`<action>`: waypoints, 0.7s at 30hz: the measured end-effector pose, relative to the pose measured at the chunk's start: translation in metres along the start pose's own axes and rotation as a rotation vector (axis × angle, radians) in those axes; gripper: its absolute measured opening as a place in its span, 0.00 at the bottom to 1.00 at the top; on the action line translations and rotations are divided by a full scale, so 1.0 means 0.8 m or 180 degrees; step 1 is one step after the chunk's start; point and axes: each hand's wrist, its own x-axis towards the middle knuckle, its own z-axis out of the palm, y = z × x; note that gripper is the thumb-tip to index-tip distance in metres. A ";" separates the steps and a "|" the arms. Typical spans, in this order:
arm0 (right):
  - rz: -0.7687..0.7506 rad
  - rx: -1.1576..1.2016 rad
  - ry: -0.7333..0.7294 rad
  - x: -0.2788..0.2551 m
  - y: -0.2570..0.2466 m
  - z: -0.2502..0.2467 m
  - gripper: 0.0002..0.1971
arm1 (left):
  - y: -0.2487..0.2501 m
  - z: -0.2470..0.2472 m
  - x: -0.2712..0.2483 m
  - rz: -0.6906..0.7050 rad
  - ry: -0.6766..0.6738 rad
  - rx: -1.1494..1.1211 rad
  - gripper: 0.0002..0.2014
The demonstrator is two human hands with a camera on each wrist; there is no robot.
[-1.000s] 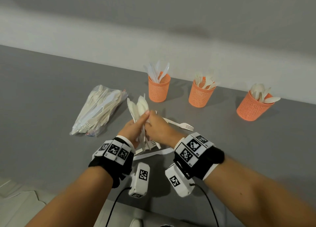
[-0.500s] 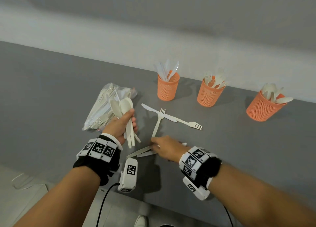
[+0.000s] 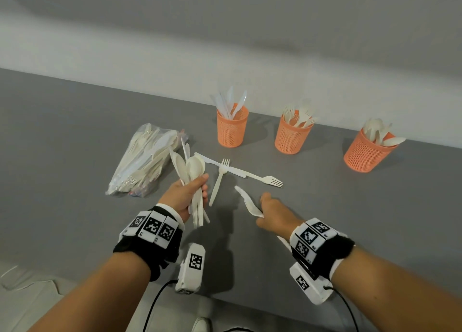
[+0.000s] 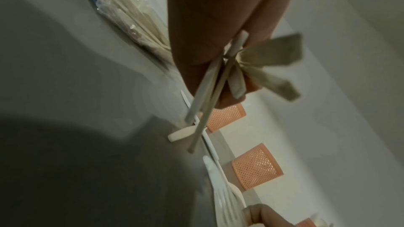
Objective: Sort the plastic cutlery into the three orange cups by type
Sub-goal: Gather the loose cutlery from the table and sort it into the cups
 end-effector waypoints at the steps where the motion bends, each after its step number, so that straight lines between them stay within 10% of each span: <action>1: 0.0041 -0.0078 -0.0047 0.000 0.002 0.000 0.10 | -0.002 0.003 0.000 0.0006 0.0003 0.0014 0.11; 5: -0.0053 -0.0429 -0.0138 0.002 -0.001 -0.003 0.12 | -0.011 0.008 0.000 0.0065 0.0026 0.0156 0.14; 12: -0.0657 0.1761 0.0368 0.018 -0.075 -0.032 0.21 | -0.016 0.007 0.002 0.0176 -0.0211 0.0254 0.10; 21: -0.1127 0.1542 0.0075 0.033 -0.139 -0.027 0.15 | 0.009 -0.020 0.013 0.0270 -0.0528 -0.0043 0.14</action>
